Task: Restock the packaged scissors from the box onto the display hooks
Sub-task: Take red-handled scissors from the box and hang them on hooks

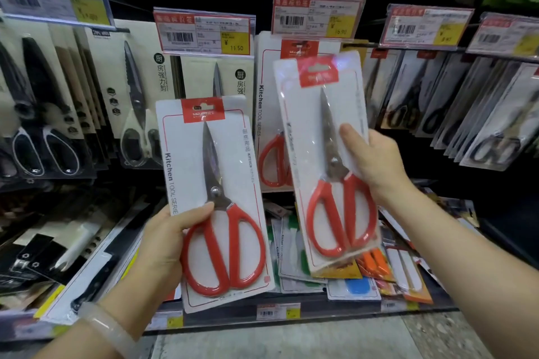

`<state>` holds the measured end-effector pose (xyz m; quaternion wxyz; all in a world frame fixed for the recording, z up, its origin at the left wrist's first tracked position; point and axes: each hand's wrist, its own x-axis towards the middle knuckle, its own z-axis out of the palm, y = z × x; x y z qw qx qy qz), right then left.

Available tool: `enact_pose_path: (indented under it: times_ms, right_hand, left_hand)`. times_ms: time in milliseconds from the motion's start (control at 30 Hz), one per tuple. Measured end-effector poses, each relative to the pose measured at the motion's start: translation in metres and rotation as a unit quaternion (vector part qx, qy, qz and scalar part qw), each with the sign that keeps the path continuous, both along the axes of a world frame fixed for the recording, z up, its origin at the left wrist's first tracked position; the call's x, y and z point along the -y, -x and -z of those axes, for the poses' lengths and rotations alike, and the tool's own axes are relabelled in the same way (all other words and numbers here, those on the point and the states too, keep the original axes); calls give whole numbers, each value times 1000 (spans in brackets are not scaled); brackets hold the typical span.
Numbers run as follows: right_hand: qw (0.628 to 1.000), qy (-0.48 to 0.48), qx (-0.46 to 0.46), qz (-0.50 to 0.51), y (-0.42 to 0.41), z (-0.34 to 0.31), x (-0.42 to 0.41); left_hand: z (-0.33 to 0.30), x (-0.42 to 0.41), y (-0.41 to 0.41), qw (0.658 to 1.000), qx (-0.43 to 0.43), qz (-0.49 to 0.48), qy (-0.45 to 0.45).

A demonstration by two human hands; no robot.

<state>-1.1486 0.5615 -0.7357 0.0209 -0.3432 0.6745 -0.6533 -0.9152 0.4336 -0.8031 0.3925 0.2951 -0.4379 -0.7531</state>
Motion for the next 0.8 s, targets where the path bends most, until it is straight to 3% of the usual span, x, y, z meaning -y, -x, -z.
enact_pose_path:
  times_ms: [167, 400, 800]
  right_hand:
    - [994, -43, 52, 86, 18, 47, -40]
    - [988, -69, 76, 113, 37, 70, -76]
    - [990, -51, 81, 101, 43, 79, -80]
  left_hand:
    - [-3, -15, 13, 999, 12, 32, 15]
    - [-43, -32, 60, 990, -1, 93, 103]
    - [-70, -31, 108, 992, -77, 67, 78]
